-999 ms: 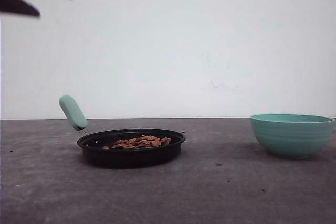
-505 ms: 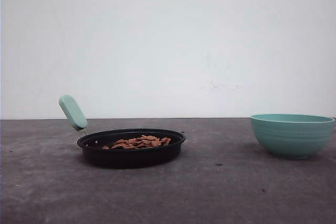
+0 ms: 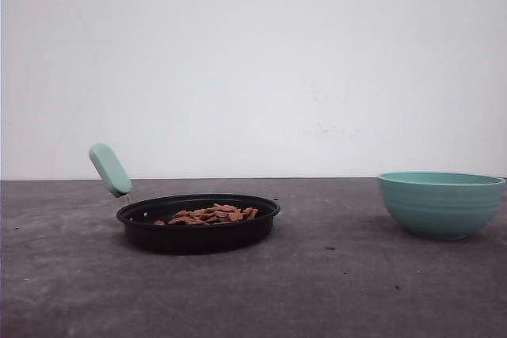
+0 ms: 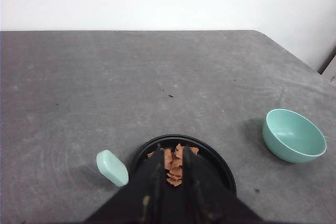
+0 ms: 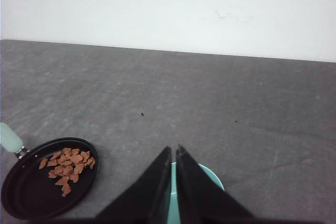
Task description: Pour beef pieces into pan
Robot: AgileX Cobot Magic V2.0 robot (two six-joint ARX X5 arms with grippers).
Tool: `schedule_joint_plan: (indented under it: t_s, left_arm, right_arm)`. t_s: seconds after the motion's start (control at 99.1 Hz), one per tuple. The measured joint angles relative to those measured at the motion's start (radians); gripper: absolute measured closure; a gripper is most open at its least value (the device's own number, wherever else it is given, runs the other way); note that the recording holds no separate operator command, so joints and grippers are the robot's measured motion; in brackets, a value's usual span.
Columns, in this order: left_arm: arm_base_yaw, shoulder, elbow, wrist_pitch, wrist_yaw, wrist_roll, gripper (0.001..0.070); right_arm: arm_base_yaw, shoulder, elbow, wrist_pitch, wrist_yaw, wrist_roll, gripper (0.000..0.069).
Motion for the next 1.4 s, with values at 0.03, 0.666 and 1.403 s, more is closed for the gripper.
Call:
schedule_joint_plan:
  t_s: [0.03,0.666,1.403]
  left_arm:
    - [0.000,0.000,0.000,0.000,0.000,0.000,0.0676]
    - [0.169,-0.280,-0.265,0.131,-0.281,0.084,0.0676]
    - [0.237,-0.623,-0.650,0.097,-0.342,0.092,0.0677]
  right_arm:
    - [0.000,0.000,0.000,0.000,0.000,0.000,0.0680]
    - [0.000,0.000,0.000,0.000,0.000,0.000,0.0680]
    - [0.000,0.000,0.000,0.000,0.000,0.000,0.0680]
